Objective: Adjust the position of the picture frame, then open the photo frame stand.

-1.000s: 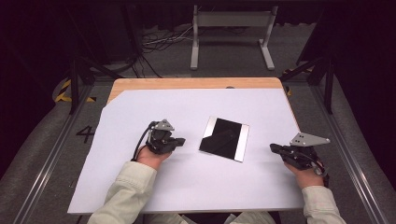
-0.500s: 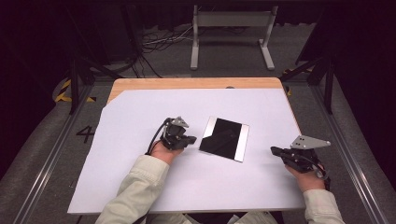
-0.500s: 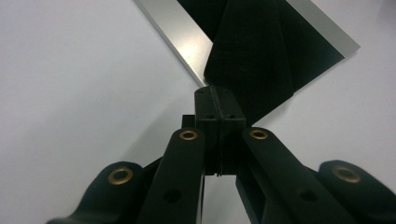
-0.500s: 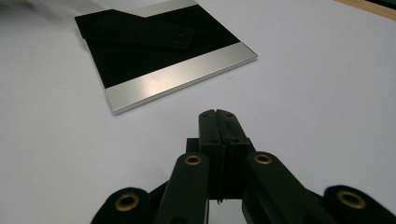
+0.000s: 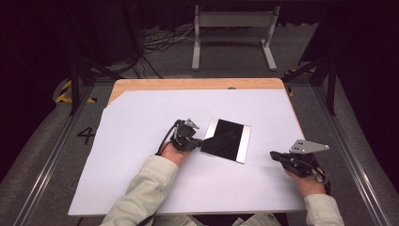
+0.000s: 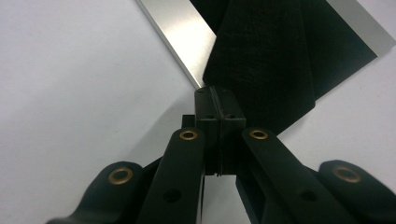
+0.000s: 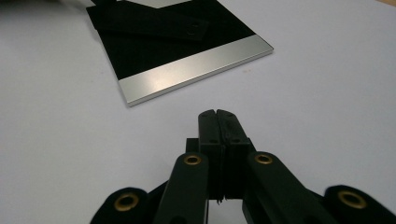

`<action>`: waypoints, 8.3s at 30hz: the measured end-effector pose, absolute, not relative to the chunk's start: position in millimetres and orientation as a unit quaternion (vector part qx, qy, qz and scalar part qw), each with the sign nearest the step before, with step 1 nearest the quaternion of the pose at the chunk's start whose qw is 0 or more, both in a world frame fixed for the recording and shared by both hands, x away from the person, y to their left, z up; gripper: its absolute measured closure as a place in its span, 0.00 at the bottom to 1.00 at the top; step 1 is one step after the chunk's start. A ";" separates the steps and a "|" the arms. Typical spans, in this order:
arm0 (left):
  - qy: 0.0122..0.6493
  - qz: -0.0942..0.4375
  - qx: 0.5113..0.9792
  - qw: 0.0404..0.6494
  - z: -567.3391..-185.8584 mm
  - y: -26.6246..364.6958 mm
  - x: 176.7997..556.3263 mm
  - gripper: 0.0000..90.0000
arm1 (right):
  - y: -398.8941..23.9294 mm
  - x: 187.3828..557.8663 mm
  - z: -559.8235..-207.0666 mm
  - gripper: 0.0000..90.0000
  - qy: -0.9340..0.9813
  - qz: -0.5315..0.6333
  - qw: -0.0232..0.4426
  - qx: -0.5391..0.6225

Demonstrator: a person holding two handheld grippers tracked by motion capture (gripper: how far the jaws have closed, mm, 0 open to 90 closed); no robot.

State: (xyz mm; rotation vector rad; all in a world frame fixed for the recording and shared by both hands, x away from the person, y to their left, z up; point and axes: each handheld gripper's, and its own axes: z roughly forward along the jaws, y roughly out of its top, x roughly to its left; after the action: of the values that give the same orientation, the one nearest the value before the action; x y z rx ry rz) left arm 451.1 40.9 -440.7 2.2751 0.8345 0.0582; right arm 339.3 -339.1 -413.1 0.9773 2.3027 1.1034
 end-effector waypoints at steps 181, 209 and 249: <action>0.279 0.010 0.890 0.360 -438.5 124.7 412.1 1.00 | -224.8 430.6 -429.5 1.00 0.884 0.290 0.171 0.324; 0.278 0.019 0.887 0.369 -436.3 143.7 403.6 0.98 | -210.0 459.7 -412.6 1.00 0.864 0.348 0.167 0.324; 0.228 0.073 0.870 0.432 -422.8 175.4 391.7 0.89 | -259.7 378.5 -391.7 0.94 0.871 0.431 0.102 0.214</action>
State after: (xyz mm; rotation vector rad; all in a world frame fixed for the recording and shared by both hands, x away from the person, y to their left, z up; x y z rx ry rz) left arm 391.7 175.4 -422.8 2.1677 0.5693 0.1830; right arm 378.5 -259.7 -391.7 0.6327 2.5721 1.2715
